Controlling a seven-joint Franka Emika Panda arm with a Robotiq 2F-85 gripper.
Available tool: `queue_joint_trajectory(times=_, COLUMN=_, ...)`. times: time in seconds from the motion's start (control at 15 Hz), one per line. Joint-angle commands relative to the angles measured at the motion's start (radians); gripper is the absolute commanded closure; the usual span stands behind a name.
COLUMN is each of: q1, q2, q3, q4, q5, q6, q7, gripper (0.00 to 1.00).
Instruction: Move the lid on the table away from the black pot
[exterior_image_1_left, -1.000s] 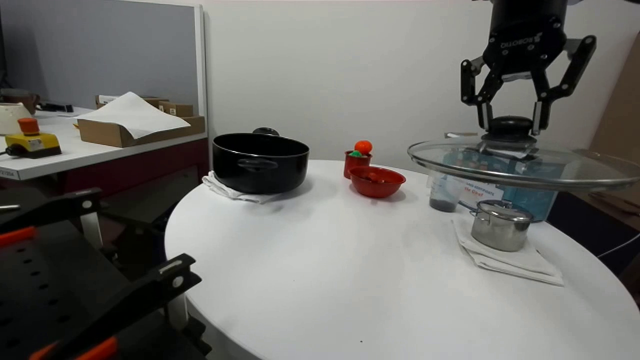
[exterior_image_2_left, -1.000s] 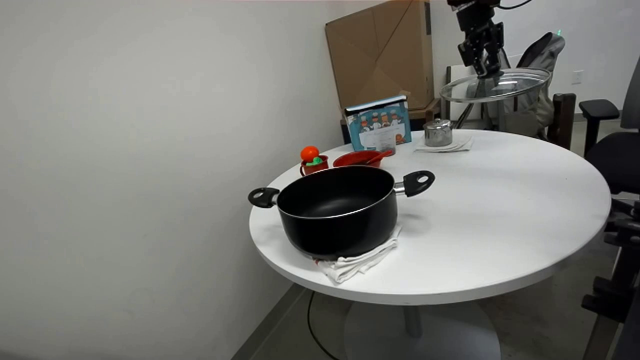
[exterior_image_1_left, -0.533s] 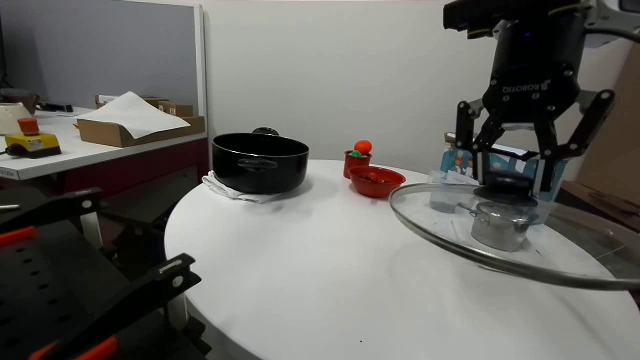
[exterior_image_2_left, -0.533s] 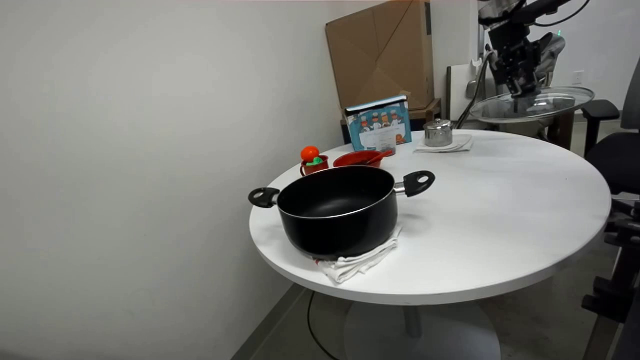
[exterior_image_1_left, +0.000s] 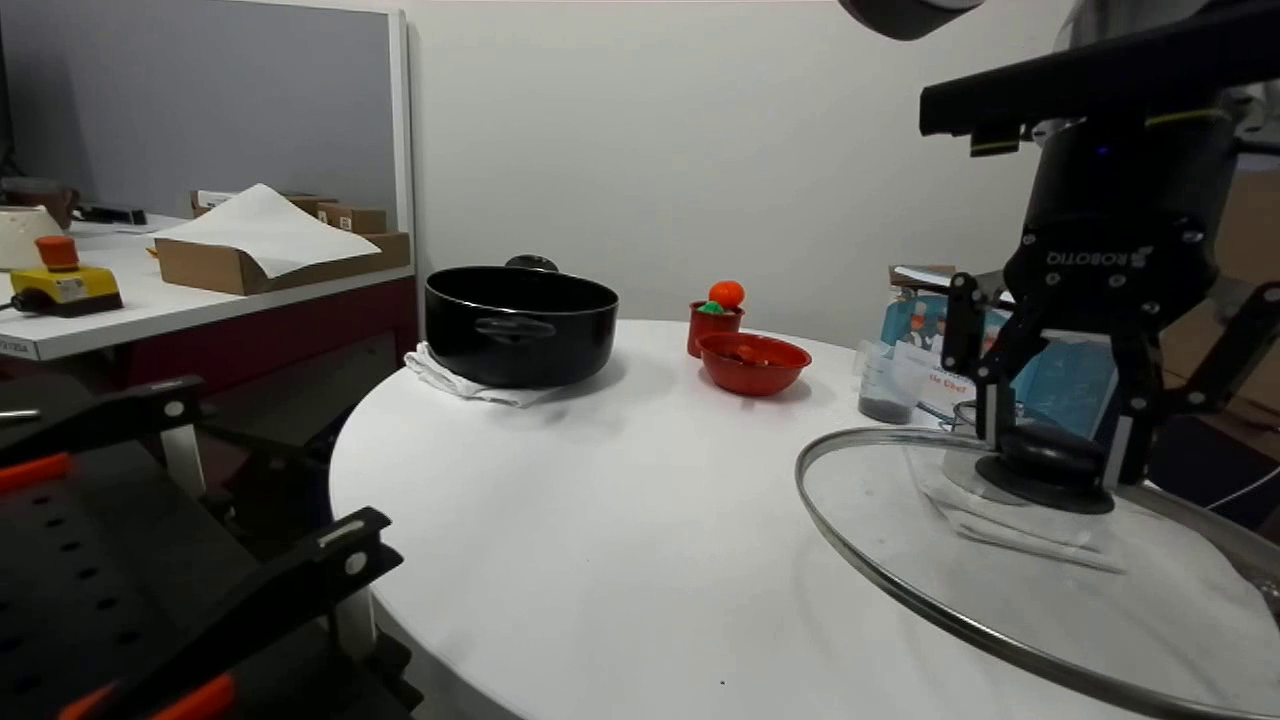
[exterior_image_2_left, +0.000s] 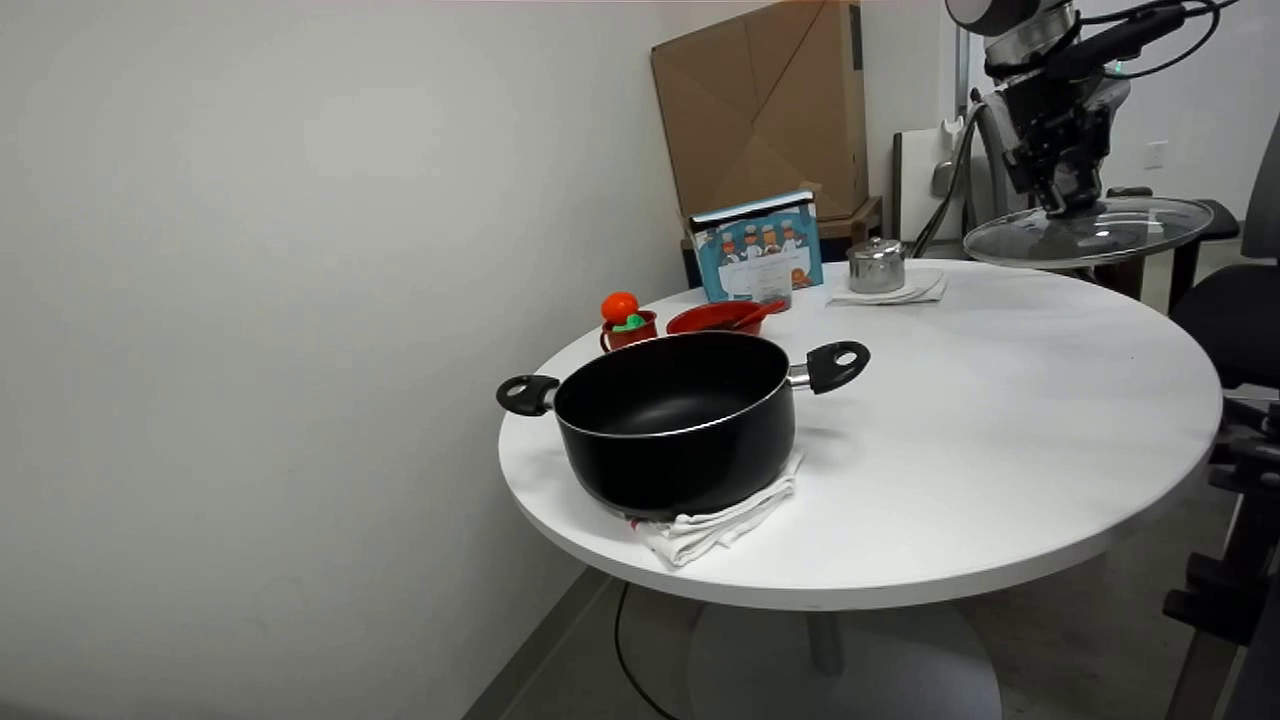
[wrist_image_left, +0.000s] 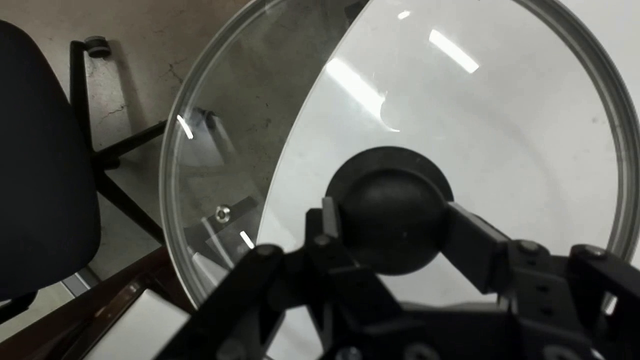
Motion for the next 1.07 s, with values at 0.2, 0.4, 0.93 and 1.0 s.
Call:
queue_joint_trajectory(times=0.2, q1=0.007, q2=0.134, q3=0.012, q4=0.122, q5=0.018, q6=0.009, q7=0.017, gripper=0.74)
queue_joint_trajectory(times=0.4, q1=0.008, q2=0.195, q3=0.019, q4=0.178, q5=0.021, q6=-0.003, q7=0.021, gripper=0.74)
queue_joint_trajectory(times=0.93, q1=0.013, q2=0.285, q3=0.035, q4=0.273, q5=0.02, q6=-0.017, q7=0.012, gripper=0.74)
queue_joint_trajectory(times=1.0, q1=0.014, q2=0.288, q3=0.038, q4=0.273, q5=0.019, q6=-0.016, q7=0.008, gripper=0.74)
